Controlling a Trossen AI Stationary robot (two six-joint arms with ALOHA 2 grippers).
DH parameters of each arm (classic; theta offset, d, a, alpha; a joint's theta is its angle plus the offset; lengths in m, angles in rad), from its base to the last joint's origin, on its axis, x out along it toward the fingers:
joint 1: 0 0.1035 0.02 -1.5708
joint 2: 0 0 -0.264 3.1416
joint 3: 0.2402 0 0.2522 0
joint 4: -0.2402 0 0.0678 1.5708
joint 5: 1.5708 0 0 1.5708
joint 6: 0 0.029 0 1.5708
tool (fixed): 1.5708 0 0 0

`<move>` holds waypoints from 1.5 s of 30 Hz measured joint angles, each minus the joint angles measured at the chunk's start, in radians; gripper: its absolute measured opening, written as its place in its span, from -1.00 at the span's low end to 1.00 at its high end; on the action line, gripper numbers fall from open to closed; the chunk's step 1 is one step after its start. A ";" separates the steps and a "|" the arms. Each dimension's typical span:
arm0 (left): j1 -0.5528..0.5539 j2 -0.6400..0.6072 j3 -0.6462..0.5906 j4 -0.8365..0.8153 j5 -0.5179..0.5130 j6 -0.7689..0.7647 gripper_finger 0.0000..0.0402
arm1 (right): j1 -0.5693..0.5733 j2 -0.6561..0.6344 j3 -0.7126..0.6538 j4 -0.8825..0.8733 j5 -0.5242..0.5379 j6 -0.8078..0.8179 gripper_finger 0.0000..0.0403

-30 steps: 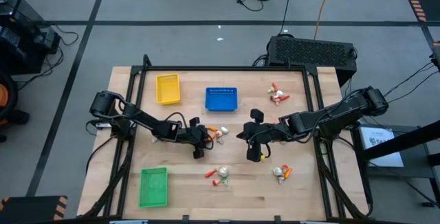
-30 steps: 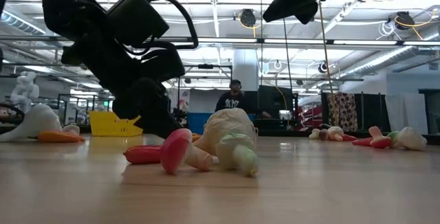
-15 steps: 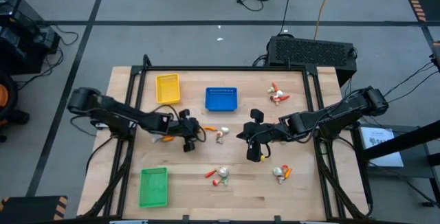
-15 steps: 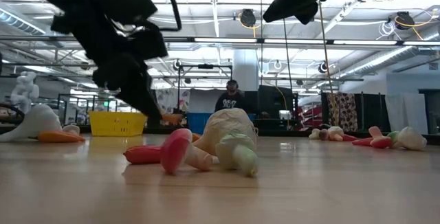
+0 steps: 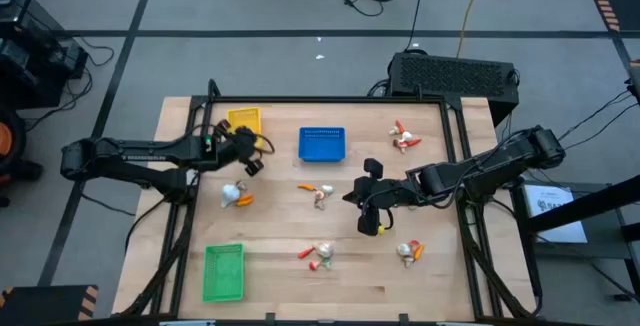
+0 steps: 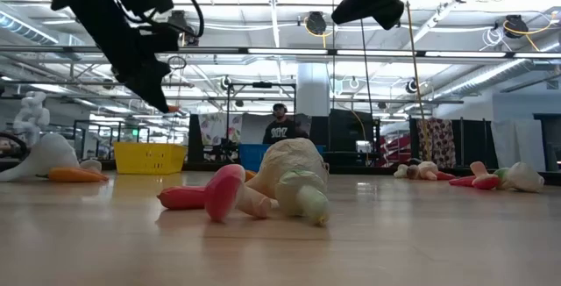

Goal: Sort produce into baskets
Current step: Put the yellow chili pepper into the yellow bin

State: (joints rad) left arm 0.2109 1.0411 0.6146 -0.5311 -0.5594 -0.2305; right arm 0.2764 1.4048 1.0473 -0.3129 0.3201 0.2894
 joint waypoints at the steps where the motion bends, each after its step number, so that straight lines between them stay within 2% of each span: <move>1: 0.030 -0.002 0.000 -0.009 0.000 0.000 -0.78 | 0.000 0.000 0.000 0.002 0.014 -0.003 -1.00; 4: 0.123 0.001 0.000 -0.019 0.014 0.001 -0.78 | -0.001 0.004 0.000 0.003 0.091 -0.003 -1.00; 8: 0.243 0.019 0.001 -0.041 0.095 0.001 -0.78 | -0.006 0.015 0.000 0.005 0.178 -0.003 -1.00; 13: 0.359 0.043 0.001 -0.044 0.245 0.059 -0.78 | -0.022 0.039 -0.001 0.013 0.178 -0.005 -1.00; 15: 0.383 0.044 0.001 -0.044 0.256 0.085 -0.78 | -0.030 0.053 -0.001 0.009 0.176 -0.011 -1.00; 21: 0.406 0.047 0.001 -0.036 0.235 0.090 -0.74 | -0.055 0.094 -0.001 0.023 0.174 -0.016 -1.00; 34: 0.405 0.047 0.001 -0.027 0.232 0.106 -0.30 | -0.051 0.091 0.001 0.057 0.171 -0.040 -1.00; 37: 0.405 0.047 0.001 -0.028 0.216 0.107 -0.24 | -0.051 0.091 0.001 0.057 0.168 -0.040 -1.00; 41: 0.403 0.047 0.001 -0.028 0.217 0.115 -0.23 | -0.050 0.091 0.012 0.056 0.114 -0.040 -1.00; 45: 0.387 0.035 0.004 -0.034 0.302 0.141 -0.23 | -0.048 0.090 0.035 0.054 0.092 -0.040 -1.00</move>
State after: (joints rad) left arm 0.5976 1.0756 0.6191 -0.5651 -0.2570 -0.0900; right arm 0.2284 1.4948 1.0826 -0.2590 0.4126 0.2489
